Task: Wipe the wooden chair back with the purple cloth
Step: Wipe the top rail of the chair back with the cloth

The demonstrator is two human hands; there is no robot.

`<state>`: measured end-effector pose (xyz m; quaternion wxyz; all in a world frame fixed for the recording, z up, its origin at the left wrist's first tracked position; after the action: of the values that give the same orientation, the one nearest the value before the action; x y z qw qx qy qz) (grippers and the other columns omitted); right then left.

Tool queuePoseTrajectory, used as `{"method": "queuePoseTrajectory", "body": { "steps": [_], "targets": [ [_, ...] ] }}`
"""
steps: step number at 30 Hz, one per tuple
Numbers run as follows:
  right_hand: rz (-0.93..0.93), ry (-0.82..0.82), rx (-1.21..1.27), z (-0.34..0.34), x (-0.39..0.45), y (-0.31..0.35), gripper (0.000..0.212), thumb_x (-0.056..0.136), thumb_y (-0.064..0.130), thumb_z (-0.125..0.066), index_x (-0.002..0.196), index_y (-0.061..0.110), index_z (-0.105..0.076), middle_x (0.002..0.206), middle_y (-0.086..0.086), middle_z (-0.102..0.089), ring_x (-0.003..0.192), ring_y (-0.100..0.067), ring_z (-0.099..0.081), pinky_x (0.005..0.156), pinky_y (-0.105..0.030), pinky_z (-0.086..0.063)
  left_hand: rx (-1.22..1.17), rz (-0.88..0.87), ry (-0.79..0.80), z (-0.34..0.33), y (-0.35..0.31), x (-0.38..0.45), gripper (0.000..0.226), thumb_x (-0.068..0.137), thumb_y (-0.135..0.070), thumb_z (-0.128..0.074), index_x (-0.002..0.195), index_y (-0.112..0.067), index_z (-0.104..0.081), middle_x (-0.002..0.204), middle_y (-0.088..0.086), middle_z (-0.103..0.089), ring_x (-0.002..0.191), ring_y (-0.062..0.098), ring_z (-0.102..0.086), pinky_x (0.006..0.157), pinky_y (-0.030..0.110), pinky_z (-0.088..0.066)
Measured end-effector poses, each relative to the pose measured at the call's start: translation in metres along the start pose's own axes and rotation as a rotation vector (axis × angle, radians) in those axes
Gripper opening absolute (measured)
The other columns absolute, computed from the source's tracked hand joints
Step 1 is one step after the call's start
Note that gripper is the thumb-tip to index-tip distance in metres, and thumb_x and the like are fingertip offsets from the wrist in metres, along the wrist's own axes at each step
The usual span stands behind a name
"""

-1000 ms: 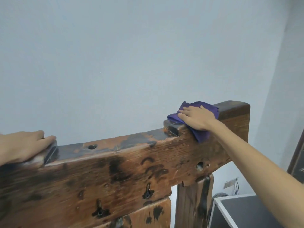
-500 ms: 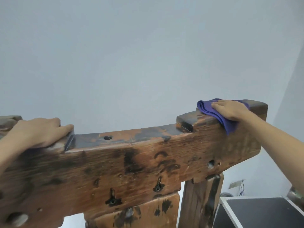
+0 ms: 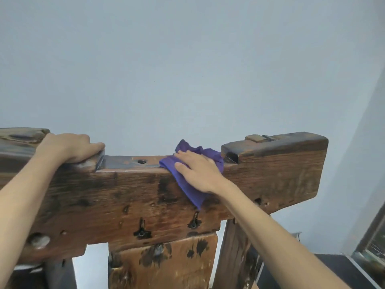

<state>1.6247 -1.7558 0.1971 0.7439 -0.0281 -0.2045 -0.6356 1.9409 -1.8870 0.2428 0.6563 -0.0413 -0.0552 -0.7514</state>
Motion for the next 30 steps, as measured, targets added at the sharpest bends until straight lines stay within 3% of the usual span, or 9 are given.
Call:
{"method": "queuePoseTrajectory", "body": {
  "steps": [4, 8, 15, 20, 23, 25, 27, 30],
  "targets": [
    [0.137, 0.018, -0.035, -0.011, 0.014, 0.039, 0.053, 0.107, 0.046, -0.029, 0.155, 0.027, -0.042, 0.165, 0.008, -0.034, 0.153, -0.015, -0.026, 0.122, -0.045, -0.017, -0.03, -0.007, -0.009, 0.001, 0.0, 0.0, 0.053, 0.098, -0.066, -0.029, 0.107, -0.022, -0.057, 0.14, 0.012, -0.061, 0.125, 0.031, -0.058, 0.105, 0.045, -0.041],
    [0.185, -0.084, -0.097, -0.021, 0.002, 0.025, 0.054, 0.108, 0.053, -0.028, 0.155, 0.031, -0.041, 0.164, 0.009, -0.036, 0.154, -0.016, -0.025, 0.123, -0.042, -0.02, -0.042, -0.023, 0.007, -0.001, 0.006, -0.001, 0.053, 0.099, -0.065, -0.027, 0.103, -0.022, -0.06, 0.136, 0.011, -0.064, 0.121, 0.03, -0.059, 0.104, 0.043, -0.042],
    [0.062, -0.496, -0.366, -0.022, -0.05, -0.104, 0.057, 0.107, 0.056, -0.03, 0.157, 0.03, -0.038, 0.167, 0.006, -0.03, 0.157, -0.015, -0.017, 0.123, -0.04, -0.025, -0.06, -0.005, -0.038, -0.011, 0.016, 0.014, 0.062, 0.088, -0.075, -0.022, 0.086, -0.023, -0.057, 0.119, 0.009, -0.07, 0.092, 0.026, -0.056, 0.097, 0.043, -0.045],
    [0.05, -0.761, -0.303, -0.041, -0.035, -0.107, 0.053, 0.106, 0.047, -0.033, 0.152, 0.025, -0.049, 0.161, 0.0, -0.041, 0.155, -0.02, -0.027, 0.123, -0.039, -0.021, -0.055, -0.015, -0.083, -0.015, 0.02, 0.025, 0.067, 0.083, -0.078, -0.02, 0.083, -0.023, -0.059, 0.106, 0.006, -0.071, 0.092, 0.027, -0.06, 0.094, 0.044, -0.047],
    [-0.062, -0.879, -0.217, -0.046, -0.027, -0.086, 0.05, 0.105, 0.042, -0.033, 0.136, 0.021, -0.065, 0.146, 0.0, -0.06, 0.147, -0.021, -0.041, 0.125, -0.043, -0.02, 0.024, -0.017, -0.105, -0.016, 0.014, 0.025, 0.058, 0.09, -0.072, -0.023, 0.083, -0.024, -0.055, 0.112, 0.006, -0.07, 0.093, 0.026, -0.057, 0.092, 0.042, -0.047],
    [-0.149, -0.844, -0.188, -0.041, -0.016, -0.057, 0.046, 0.102, 0.04, -0.037, 0.12, 0.019, -0.075, 0.127, 0.001, -0.072, 0.134, -0.021, -0.056, 0.123, -0.045, -0.023, 0.076, -0.015, -0.103, -0.012, 0.008, 0.021, 0.053, 0.095, -0.066, -0.025, 0.087, -0.023, -0.054, 0.119, 0.008, -0.069, 0.101, 0.027, -0.059, 0.093, 0.042, -0.046],
    [-0.155, -0.703, -0.191, -0.032, 0.0, -0.018, 0.048, 0.101, 0.044, -0.037, 0.108, 0.022, -0.08, 0.112, 0.002, -0.078, 0.116, -0.018, -0.067, 0.117, -0.042, -0.033, 0.098, -0.017, -0.096, -0.009, 0.001, 0.016, 0.05, 0.097, -0.063, -0.025, 0.093, -0.023, -0.054, 0.126, 0.011, -0.067, 0.111, 0.03, -0.06, 0.094, 0.042, -0.044],
    [-0.067, -0.462, -0.201, -0.031, 0.026, 0.053, 0.056, 0.1, 0.055, -0.031, 0.106, 0.026, -0.078, 0.103, 0.003, -0.078, 0.104, -0.018, -0.068, 0.101, -0.037, -0.042, 0.085, -0.024, -0.087, -0.005, -0.004, 0.01, 0.049, 0.098, -0.062, -0.027, 0.099, -0.022, -0.054, 0.132, 0.015, -0.064, 0.118, 0.032, -0.059, 0.098, 0.044, -0.044]
  ]
}}
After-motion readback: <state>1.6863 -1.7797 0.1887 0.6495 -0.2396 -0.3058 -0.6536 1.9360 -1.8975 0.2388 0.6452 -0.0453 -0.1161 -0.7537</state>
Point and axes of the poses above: each hand's wrist, its own x-axis towards the middle knuckle, its own z-axis out of the back of the hand, y = z × x, the point moved 2 cm from there along x, towards the middle knuckle
